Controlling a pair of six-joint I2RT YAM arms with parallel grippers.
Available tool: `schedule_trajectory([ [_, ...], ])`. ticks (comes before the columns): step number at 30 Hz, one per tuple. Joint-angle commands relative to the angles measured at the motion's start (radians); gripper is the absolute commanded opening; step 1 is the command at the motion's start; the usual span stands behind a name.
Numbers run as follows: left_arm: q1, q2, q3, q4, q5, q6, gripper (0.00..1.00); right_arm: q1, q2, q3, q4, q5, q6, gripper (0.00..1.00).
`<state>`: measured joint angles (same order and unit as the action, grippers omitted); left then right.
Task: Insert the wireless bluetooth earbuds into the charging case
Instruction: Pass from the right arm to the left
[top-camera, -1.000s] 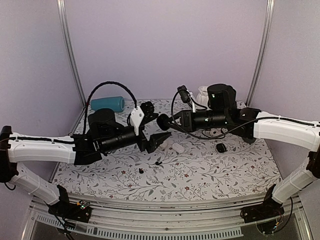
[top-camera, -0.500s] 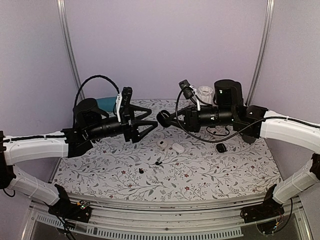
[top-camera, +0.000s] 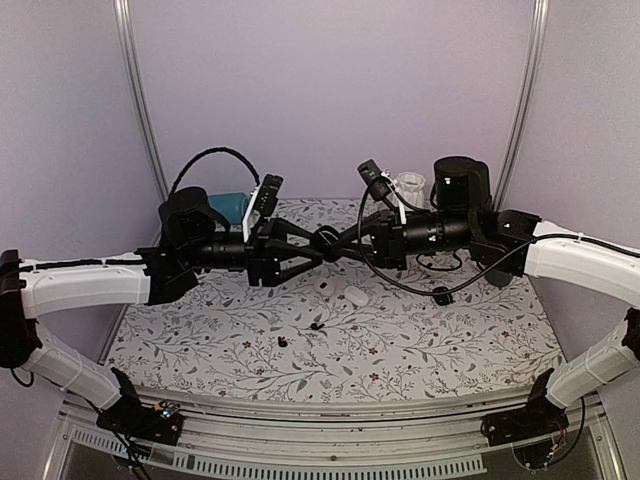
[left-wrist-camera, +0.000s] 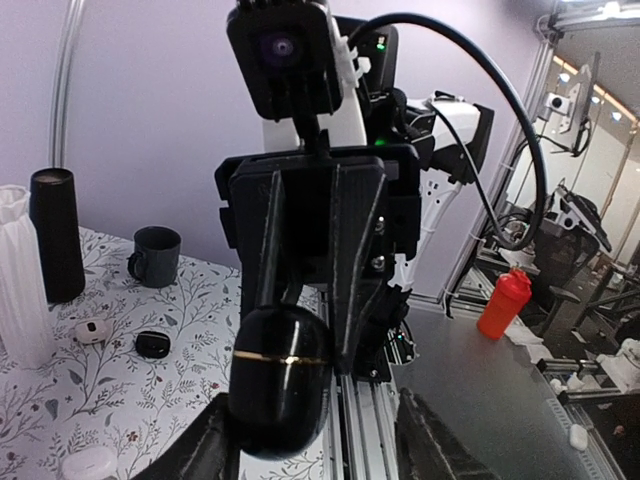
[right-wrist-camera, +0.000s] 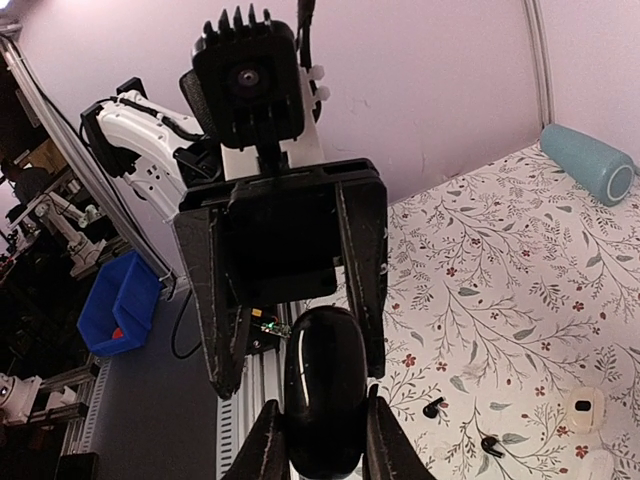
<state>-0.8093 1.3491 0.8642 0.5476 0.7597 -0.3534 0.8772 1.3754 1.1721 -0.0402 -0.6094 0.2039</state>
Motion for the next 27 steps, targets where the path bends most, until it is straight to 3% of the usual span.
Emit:
schedule_trajectory([
  [1,0.012,0.018,0.040,0.011,0.079,-0.023,0.50,0.005,-0.011,0.029,-0.006,-0.059,-0.042,0.03],
  [4,0.010,0.019,0.052,-0.004,0.089,-0.021,0.42,0.005,-0.006,0.065,-0.044,-0.061,-0.069,0.03],
  [10,0.010,0.024,0.076,-0.063,0.103,-0.004,0.35,0.005,0.004,0.096,-0.088,-0.061,-0.097,0.03],
  [27,0.005,0.034,0.104,-0.126,0.121,0.004,0.24,0.005,0.039,0.140,-0.200,-0.068,-0.153,0.03],
])
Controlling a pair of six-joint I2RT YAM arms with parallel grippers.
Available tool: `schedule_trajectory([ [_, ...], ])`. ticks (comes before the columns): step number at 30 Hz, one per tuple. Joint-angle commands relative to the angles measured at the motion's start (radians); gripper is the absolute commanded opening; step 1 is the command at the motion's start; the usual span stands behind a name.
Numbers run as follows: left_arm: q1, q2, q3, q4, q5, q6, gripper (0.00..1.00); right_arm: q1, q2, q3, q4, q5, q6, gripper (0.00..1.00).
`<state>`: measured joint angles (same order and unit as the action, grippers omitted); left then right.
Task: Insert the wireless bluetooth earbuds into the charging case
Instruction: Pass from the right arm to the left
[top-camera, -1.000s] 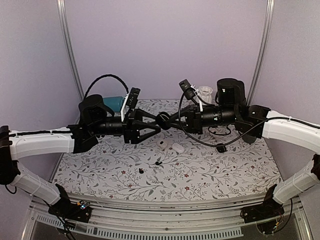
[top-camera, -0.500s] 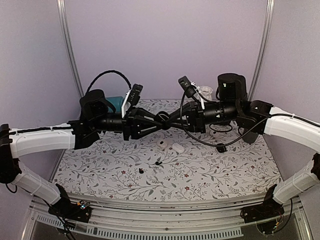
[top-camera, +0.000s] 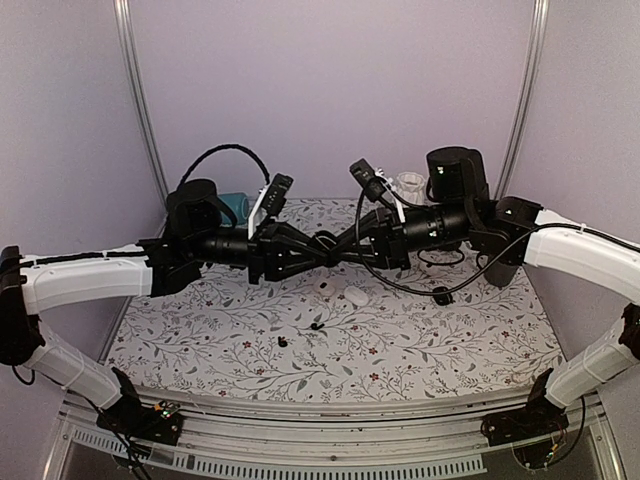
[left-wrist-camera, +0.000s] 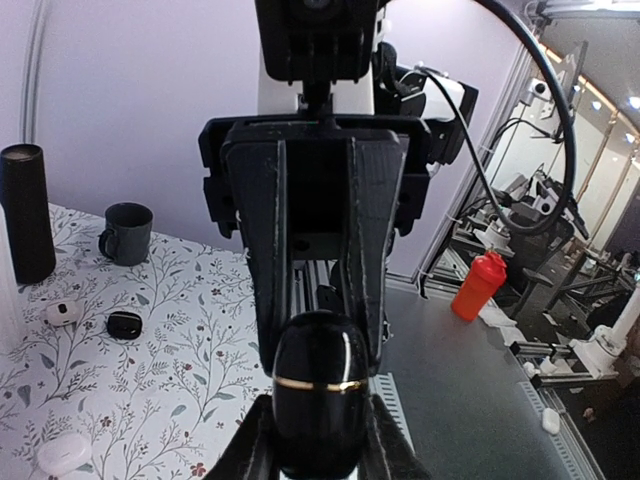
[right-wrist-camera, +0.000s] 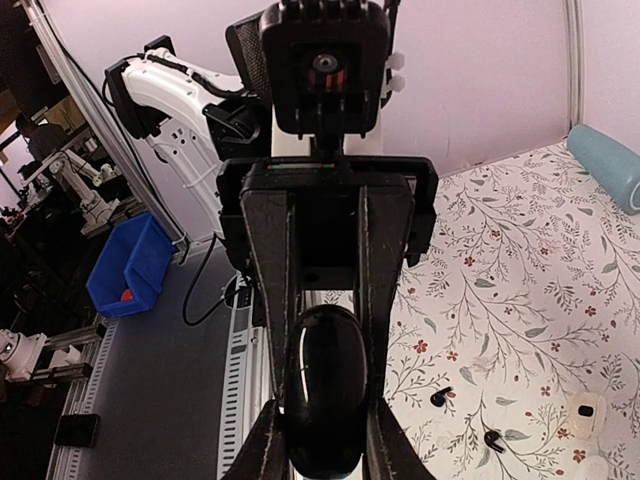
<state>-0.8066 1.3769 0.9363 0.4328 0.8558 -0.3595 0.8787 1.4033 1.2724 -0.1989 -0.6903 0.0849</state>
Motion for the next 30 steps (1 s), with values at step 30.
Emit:
schedule_trajectory([
  [30,-0.014,-0.016,0.059,-0.129,0.036,0.094,0.30,0.003,0.054,0.126,-0.204,0.002,-0.125,0.03],
])
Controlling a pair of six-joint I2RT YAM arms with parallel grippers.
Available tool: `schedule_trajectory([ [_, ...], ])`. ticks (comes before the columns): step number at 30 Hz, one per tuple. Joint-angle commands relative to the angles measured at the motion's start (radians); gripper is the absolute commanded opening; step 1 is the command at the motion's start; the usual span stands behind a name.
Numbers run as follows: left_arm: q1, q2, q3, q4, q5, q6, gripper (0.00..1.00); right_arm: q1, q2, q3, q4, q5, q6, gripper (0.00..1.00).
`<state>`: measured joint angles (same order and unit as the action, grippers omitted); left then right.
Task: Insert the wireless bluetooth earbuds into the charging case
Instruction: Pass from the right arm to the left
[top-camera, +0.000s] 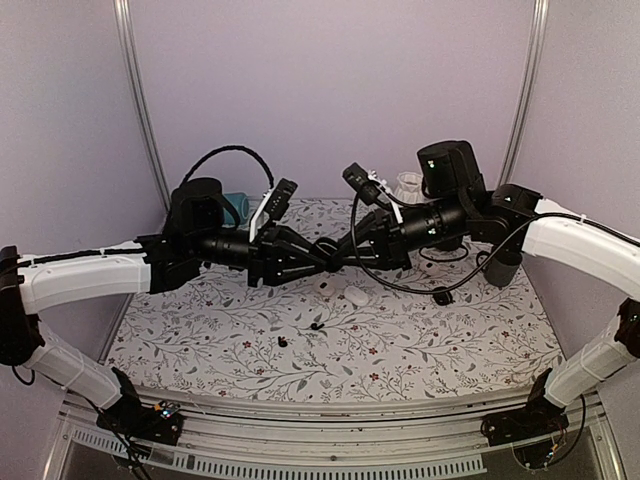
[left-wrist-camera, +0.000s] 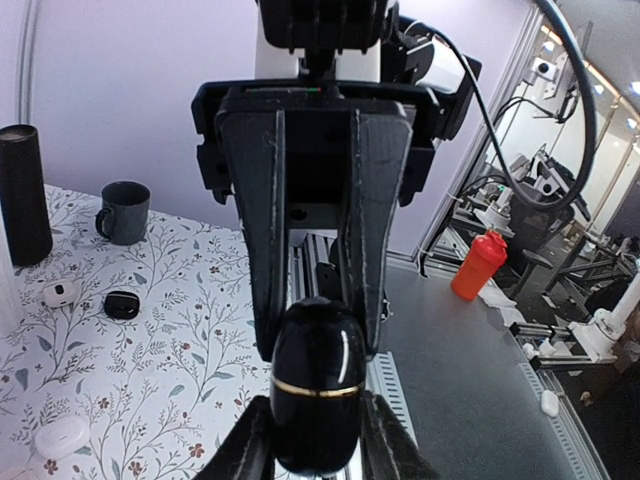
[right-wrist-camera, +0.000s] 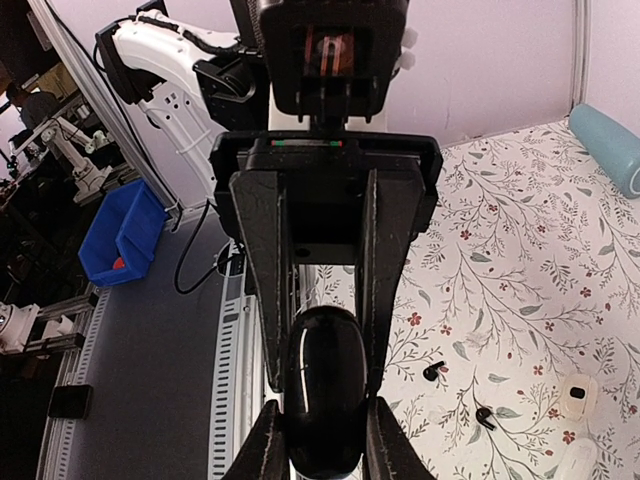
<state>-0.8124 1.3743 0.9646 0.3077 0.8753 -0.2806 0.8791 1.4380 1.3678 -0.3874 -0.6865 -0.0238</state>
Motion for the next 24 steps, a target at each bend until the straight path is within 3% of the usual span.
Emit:
schedule_trajectory([
  [1,-0.008,-0.014,0.032,-0.003,0.017,0.016,0.30,0.003,0.020,0.032,-0.018,-0.002,-0.017,0.03],
  [12,-0.017,-0.008,0.033,0.002,0.008,0.020,0.29,0.003,0.034,0.037,-0.031,-0.003,-0.015,0.03],
  [16,-0.019,-0.003,0.031,0.006,0.005,0.022,0.16,0.003,0.043,0.038,-0.036,-0.004,-0.015,0.03],
  [19,-0.023,-0.004,0.026,0.015,-0.004,0.021,0.00,0.003,0.050,0.045,-0.042,0.006,-0.012,0.04],
  [20,-0.025,-0.005,0.023,0.017,-0.010,0.023,0.00,0.003,0.050,0.044,-0.041,0.013,-0.011,0.05],
  [22,-0.025,-0.011,0.012,0.031,-0.029,0.022,0.00,0.003,0.050,0.038,-0.028,0.030,-0.003,0.12],
  [24,-0.026,-0.023,-0.019,0.090,-0.051,0.004,0.00,0.003,0.042,0.020,0.005,0.068,0.008,0.27],
])
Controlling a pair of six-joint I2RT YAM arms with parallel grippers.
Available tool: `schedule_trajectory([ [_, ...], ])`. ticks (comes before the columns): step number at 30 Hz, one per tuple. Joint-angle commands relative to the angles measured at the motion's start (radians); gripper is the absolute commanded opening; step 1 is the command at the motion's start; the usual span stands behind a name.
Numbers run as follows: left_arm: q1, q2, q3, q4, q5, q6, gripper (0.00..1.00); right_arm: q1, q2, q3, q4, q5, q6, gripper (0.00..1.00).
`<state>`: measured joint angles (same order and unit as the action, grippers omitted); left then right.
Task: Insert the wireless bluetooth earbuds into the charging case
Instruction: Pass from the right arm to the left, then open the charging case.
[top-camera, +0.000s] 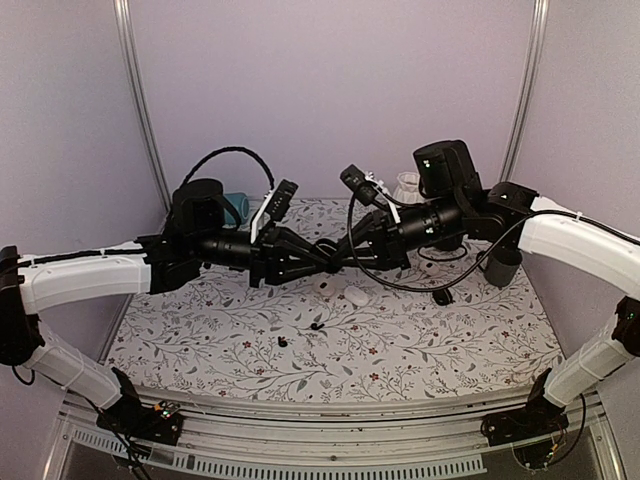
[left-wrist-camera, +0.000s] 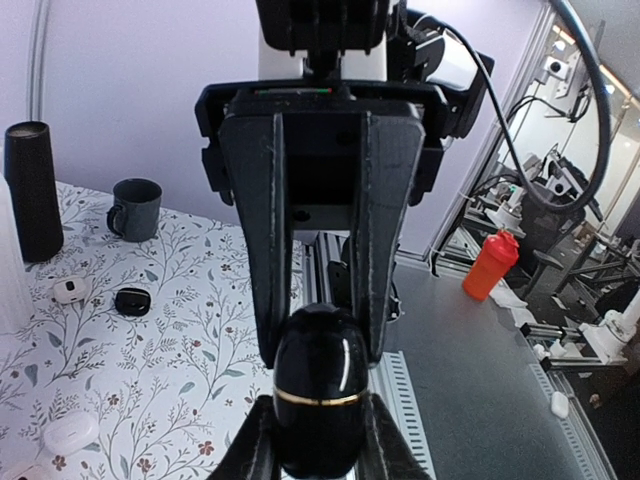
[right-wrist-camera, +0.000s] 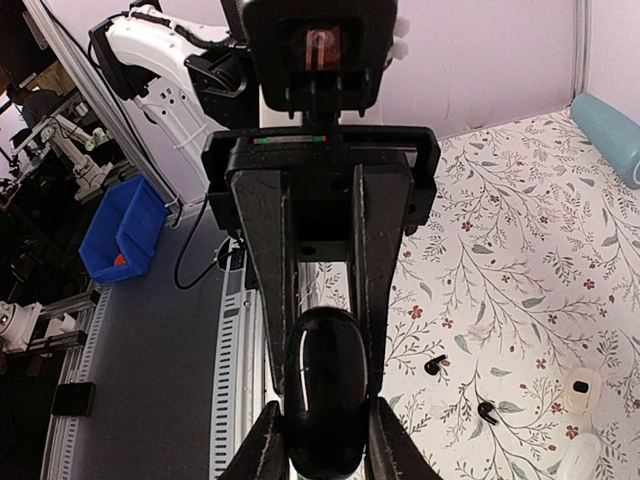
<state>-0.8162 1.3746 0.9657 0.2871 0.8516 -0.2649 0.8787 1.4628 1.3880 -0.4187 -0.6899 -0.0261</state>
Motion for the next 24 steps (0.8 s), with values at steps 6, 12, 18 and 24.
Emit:
schedule_trajectory([
  [6,-0.023,-0.056,-0.142,0.361,-0.072,-0.104,0.00,0.001,-0.032,-0.091,0.194,0.207,0.098,0.55],
  [12,-0.022,-0.060,-0.157,0.406,-0.063,-0.116,0.00,-0.047,-0.070,-0.158,0.308,0.217,0.184,0.61],
  [18,-0.023,-0.067,-0.176,0.420,-0.047,-0.110,0.00,-0.085,-0.082,-0.199,0.373,0.185,0.242,0.63],
  [24,-0.020,-0.088,-0.200,0.429,-0.058,-0.099,0.00,-0.088,-0.074,-0.194,0.398,0.184,0.271,0.64],
])
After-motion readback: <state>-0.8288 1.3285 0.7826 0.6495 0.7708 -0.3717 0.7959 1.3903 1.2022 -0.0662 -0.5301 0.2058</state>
